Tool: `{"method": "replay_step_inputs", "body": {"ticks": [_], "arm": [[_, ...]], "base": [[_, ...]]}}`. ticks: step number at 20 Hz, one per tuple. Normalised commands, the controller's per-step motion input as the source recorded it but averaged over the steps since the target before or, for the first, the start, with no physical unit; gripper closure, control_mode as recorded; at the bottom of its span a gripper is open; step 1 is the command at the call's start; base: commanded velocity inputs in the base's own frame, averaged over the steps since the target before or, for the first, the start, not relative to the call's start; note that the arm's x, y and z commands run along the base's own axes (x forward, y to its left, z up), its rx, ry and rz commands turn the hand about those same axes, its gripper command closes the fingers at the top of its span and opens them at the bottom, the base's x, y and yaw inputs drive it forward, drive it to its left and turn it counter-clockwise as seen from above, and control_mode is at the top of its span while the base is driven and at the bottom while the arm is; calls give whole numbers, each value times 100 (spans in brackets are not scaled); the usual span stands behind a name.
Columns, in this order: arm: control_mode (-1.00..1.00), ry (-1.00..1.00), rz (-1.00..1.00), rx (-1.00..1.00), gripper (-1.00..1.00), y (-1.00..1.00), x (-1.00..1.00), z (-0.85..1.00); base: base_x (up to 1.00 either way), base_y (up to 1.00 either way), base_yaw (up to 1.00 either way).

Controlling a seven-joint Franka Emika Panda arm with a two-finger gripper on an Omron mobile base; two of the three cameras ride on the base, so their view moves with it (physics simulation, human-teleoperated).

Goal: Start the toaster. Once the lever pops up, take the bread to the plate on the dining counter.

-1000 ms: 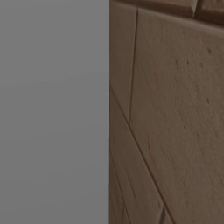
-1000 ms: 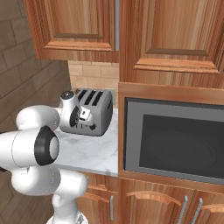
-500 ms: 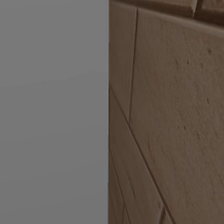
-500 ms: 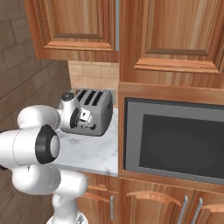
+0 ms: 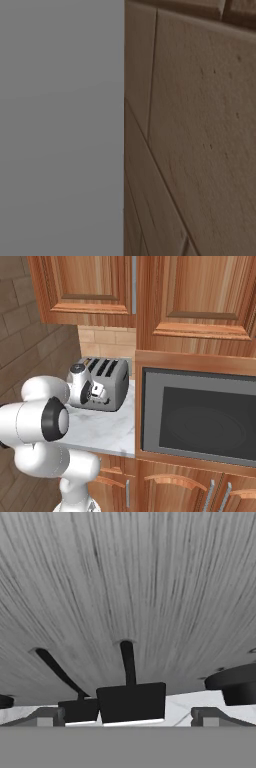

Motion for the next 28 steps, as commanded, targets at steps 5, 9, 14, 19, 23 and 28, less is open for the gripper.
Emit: {"method": "replay_step_inputs", "body": {"ticks": [5,9,14,19,23,28], "arm": [[-100,0,0,0,-100,0,0,-8],[-100,0,0,0,-100,0,0,-6],[-100,0,0,0,-100,0,0,-6],[-100,0,0,0,-100,0,0,-5],[-100,0,0,0,-100,0,0,-6],[-100,0,0,0,-100,0,0,-6]], "base": [[0,0,0],[0,0,0],[0,0,0],[0,0,0],[0,0,0],[0,0,0]]}}
